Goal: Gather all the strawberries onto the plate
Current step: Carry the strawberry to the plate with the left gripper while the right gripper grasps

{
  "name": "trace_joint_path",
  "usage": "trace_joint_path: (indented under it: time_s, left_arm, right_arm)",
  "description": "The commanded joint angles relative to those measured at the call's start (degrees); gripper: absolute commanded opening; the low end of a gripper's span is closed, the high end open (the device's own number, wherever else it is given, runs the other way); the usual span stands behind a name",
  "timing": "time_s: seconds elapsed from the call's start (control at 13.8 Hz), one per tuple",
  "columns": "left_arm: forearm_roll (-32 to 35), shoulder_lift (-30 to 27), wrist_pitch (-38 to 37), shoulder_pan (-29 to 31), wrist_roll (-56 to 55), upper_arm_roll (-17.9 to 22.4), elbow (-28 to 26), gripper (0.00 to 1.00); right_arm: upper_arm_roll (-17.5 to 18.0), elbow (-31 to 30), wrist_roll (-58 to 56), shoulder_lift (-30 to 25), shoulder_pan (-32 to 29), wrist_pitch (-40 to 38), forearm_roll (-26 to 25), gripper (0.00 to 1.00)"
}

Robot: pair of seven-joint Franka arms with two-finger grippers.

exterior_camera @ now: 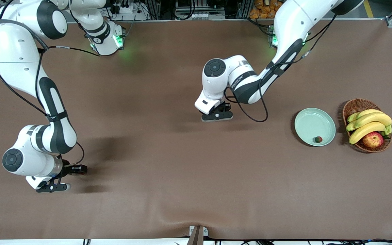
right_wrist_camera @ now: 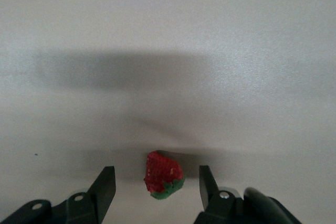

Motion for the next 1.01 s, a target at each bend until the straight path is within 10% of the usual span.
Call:
trace_joint_path:
  time_s: [0.0, 0.94]
  left_arm:
    - [-3.36, -0.68, -6.29, 1.45, -1.49, 0.02, 5.08, 0.00]
    - [-3.81, -3.40, -13.52, 30.98, -1.76, -0.41, 2.37, 0.00]
  right_arm:
    - [0.62, -0.86, -0.96, 0.28, -0.54, 2.04, -0.20, 0.68]
    - [0.70, -1.57, -2.54, 0.02, -0.90, 2.23, -0.03, 0.00]
